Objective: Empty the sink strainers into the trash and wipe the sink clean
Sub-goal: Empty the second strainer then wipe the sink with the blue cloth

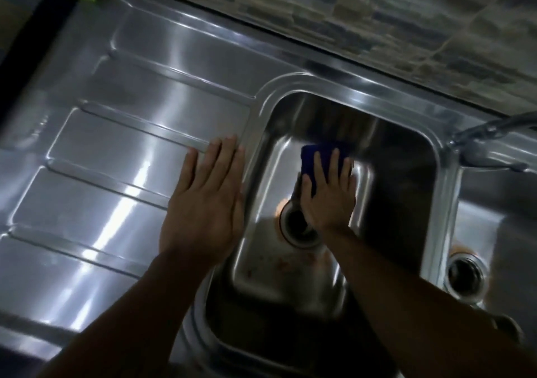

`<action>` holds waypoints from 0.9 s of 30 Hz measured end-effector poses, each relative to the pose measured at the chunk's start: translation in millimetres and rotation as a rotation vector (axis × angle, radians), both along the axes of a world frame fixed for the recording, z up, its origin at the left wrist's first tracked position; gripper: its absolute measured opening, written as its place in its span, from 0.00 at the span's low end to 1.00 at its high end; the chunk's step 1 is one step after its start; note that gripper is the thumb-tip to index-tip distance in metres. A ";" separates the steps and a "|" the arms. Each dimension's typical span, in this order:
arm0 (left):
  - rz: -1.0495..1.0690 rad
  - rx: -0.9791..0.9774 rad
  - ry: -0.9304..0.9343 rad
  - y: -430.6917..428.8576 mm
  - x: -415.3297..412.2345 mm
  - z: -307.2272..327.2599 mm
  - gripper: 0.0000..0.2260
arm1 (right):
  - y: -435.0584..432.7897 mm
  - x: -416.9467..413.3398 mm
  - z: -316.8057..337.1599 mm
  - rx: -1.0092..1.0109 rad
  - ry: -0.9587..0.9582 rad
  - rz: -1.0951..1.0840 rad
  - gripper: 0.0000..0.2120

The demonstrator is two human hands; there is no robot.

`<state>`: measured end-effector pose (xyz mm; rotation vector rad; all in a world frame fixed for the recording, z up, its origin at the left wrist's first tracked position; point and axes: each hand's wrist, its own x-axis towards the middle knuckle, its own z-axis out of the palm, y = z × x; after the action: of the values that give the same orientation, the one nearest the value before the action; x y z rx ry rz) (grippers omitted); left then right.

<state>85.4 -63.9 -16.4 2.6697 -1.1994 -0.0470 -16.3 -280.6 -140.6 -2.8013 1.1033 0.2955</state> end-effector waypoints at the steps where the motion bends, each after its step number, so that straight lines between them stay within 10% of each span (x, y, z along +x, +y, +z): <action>1: -0.002 0.002 -0.009 -0.1 0.0 -0.1 0.25 | 5.8 4.0 -3.3 0.005 -0.034 0.015 0.28; 11: -0.011 0.045 0.008 -2.2 -2.2 9.2 0.25 | 16.2 22.9 -17.5 0.065 -0.033 0.335 0.28; 21: 0.013 0.015 0.008 -2.7 -3.3 9.1 0.26 | 5.9 -15.0 -7.9 0.148 -0.017 -0.286 0.28; 27: 0.011 0.029 -0.024 -2.6 -3.1 3.9 0.26 | 8.3 17.0 -1.7 0.143 -0.012 0.074 0.27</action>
<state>82.3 -66.5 -12.5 2.7094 -1.2003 -0.0310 0.7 -272.3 -142.3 -2.7171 0.9374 0.3494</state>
